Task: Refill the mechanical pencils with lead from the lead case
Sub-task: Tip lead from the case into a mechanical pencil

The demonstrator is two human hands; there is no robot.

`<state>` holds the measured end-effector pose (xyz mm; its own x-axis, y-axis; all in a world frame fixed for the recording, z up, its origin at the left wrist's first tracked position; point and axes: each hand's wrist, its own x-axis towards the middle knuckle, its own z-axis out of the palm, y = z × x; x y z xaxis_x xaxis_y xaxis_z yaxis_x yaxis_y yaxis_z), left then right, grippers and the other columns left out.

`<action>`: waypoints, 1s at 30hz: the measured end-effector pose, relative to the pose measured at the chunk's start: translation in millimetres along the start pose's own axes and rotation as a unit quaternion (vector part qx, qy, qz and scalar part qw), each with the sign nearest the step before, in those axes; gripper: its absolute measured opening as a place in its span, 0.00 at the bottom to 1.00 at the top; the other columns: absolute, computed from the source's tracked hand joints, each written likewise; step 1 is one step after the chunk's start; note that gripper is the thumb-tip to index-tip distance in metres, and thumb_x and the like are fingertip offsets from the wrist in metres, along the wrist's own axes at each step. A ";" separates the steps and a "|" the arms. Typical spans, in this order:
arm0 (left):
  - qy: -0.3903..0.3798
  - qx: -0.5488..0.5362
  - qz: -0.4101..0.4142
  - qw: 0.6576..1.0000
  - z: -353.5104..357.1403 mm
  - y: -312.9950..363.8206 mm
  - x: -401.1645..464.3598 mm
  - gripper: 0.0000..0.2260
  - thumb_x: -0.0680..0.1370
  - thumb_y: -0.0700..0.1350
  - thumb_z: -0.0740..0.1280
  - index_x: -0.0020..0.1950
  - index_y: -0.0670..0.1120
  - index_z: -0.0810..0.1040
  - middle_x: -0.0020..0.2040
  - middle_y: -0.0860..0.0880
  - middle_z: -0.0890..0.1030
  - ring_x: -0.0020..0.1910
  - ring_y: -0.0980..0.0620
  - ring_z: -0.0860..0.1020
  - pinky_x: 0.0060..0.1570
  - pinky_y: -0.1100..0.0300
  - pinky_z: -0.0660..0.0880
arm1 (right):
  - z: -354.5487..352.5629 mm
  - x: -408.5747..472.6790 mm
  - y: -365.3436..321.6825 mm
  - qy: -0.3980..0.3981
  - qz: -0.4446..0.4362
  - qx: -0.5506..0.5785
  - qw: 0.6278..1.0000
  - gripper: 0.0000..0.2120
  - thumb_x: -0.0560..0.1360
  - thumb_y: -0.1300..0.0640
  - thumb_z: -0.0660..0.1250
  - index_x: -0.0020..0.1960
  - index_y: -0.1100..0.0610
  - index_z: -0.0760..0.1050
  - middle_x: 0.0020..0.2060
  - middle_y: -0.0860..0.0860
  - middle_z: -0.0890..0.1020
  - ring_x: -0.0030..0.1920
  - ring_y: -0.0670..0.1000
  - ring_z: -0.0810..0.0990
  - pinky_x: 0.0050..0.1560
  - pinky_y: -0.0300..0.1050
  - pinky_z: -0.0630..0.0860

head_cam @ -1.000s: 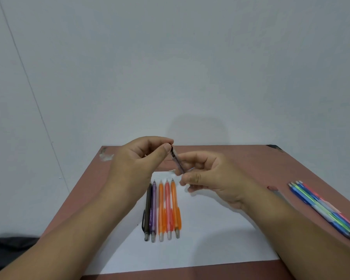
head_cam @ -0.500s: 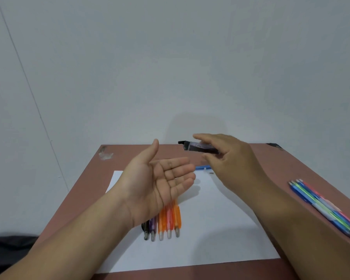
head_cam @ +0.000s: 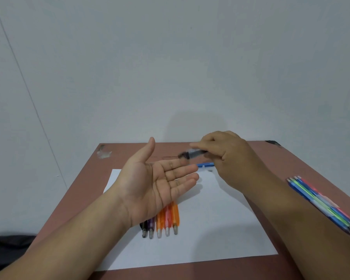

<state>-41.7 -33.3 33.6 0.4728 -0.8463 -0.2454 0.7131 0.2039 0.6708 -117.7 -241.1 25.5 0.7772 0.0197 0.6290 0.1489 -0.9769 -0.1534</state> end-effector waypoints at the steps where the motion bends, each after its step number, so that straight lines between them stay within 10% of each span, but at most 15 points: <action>1: 0.002 0.000 0.000 1.000 -0.2 -0.1 -0.1 0.41 0.79 0.68 0.57 0.70 0.31 0.70 0.63 0.32 0.79 0.61 0.35 0.80 0.64 0.46 0.77 | 1.5 -1.0 2.2 -0.003 -0.014 -0.003 1.000 0.31 0.74 0.73 0.65 0.68 0.43 0.77 0.50 0.46 0.82 0.51 0.54 0.77 0.52 0.42 0.74; 11: -0.002 0.006 -0.004 1.000 -1.8 -0.1 0.9 0.41 0.78 0.68 0.57 0.70 0.31 0.70 0.63 0.32 0.79 0.62 0.35 0.80 0.63 0.46 0.77 | -1.5 1.5 1.0 -0.021 0.046 0.033 0.998 0.38 0.79 0.68 0.65 0.77 0.33 0.60 0.52 0.43 0.79 0.53 0.48 0.73 0.54 0.41 0.75; 19: 0.007 0.008 -0.003 1.000 -1.0 -0.3 0.4 0.41 0.78 0.67 0.58 0.69 0.30 0.70 0.62 0.32 0.79 0.61 0.35 0.80 0.63 0.47 0.77 | 0.7 1.1 -3.8 -0.006 0.024 0.011 1.000 0.35 0.76 0.72 0.67 0.71 0.37 0.72 0.51 0.44 0.81 0.51 0.53 0.75 0.53 0.52 0.79; 27: 0.003 0.010 -0.005 1.000 -1.3 -0.2 0.6 0.41 0.78 0.68 0.59 0.69 0.31 0.71 0.63 0.32 0.79 0.61 0.36 0.80 0.61 0.45 0.77 | -1.5 1.2 0.9 -0.014 0.052 0.036 0.998 0.38 0.79 0.68 0.65 0.76 0.32 0.63 0.52 0.41 0.79 0.52 0.48 0.73 0.53 0.41 0.76; 30: 0.006 0.008 -0.005 1.000 -1.3 -0.3 0.6 0.41 0.78 0.67 0.59 0.69 0.30 0.70 0.63 0.32 0.79 0.61 0.35 0.80 0.60 0.45 0.77 | 1.4 1.3 -1.7 -0.031 0.034 0.023 0.999 0.33 0.77 0.70 0.64 0.71 0.37 0.73 0.51 0.42 0.78 0.55 0.53 0.76 0.53 0.39 0.71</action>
<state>-40.9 -33.3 32.4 0.4719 -0.8426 -0.2595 0.7093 0.1880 0.6794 -116.1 -239.1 25.5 0.8224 -0.0318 0.5680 0.1209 -0.9659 -0.2290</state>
